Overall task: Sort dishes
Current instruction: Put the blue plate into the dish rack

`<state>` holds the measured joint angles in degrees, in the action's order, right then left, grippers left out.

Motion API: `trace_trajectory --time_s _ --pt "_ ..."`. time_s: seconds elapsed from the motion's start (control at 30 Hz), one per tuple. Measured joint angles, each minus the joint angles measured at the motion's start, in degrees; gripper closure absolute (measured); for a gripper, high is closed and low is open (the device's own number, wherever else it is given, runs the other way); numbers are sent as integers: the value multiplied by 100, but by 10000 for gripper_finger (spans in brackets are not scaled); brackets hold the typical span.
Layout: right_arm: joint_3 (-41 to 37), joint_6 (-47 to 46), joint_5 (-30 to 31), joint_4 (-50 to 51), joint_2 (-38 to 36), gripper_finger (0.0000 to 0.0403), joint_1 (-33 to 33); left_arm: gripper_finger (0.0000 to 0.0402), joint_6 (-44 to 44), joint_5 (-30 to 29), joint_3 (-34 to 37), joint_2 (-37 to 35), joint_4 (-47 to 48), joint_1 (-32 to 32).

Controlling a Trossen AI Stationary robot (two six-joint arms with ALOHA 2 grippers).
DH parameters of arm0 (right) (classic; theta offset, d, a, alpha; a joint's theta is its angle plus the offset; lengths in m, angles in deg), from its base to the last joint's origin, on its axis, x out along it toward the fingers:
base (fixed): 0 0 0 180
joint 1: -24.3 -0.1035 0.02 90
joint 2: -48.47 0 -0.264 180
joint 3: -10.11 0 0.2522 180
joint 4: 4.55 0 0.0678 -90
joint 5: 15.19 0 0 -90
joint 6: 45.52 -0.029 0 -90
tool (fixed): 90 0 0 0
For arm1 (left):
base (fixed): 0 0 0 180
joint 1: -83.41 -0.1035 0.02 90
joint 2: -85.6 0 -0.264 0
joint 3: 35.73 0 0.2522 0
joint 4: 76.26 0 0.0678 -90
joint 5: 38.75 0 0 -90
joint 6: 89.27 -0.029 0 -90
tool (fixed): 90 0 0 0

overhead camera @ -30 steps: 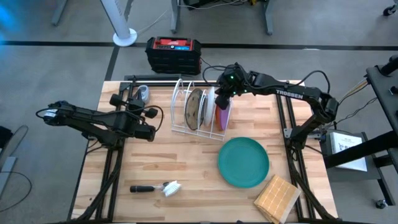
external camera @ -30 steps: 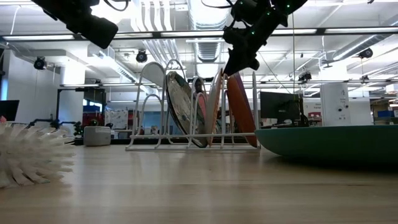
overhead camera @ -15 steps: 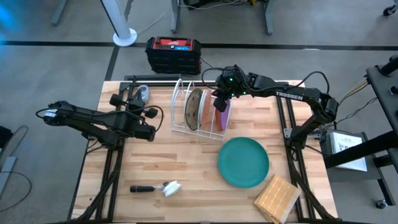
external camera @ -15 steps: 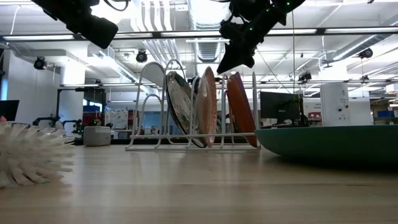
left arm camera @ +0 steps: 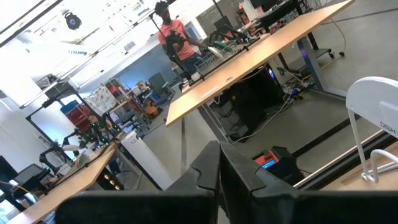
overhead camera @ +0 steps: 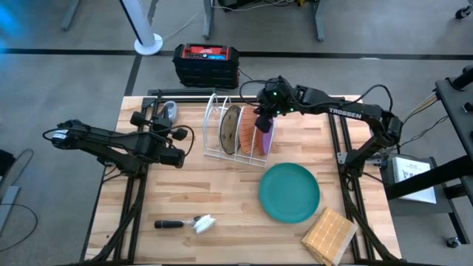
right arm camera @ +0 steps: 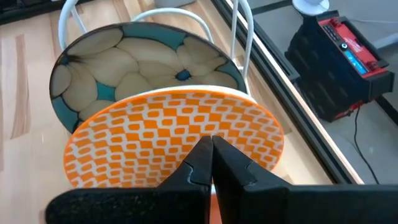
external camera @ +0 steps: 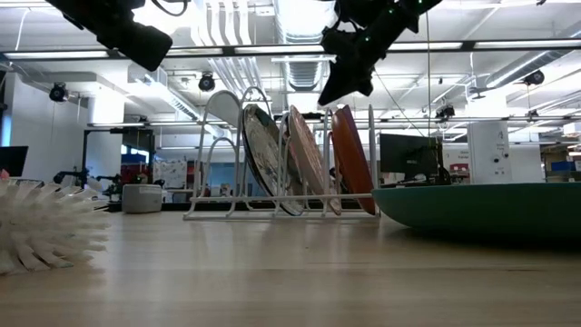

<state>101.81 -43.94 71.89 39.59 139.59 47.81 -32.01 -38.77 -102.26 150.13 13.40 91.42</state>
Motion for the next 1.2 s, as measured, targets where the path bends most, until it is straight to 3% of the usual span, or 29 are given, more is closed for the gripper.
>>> trace_trajectory --time_s 0.5,0.63,0.77,1.0,1.1,1.2 --pt "-40 -206 62 1380 -1021 403 -168 401 -242 139 -154 22 -80 19" --pt "-316 -537 400 1697 -1455 403 -431 401 -710 844 -543 189 -336 20" --pt "-762 -879 680 1842 -1957 403 -787 402 -1251 2004 -926 541 -760 76" --pt "-1965 -1827 805 1870 -2886 403 -1447 402 -1373 3214 -1816 1625 -894 531" --pt "-2564 -2395 824 1868 -3348 403 -1830 402 -1356 3392 -2512 2196 -615 946" --pt "-3111 -3045 1124 1863 -3743 403 -2199 402 -1097 3040 -3361 2747 -70 1422"
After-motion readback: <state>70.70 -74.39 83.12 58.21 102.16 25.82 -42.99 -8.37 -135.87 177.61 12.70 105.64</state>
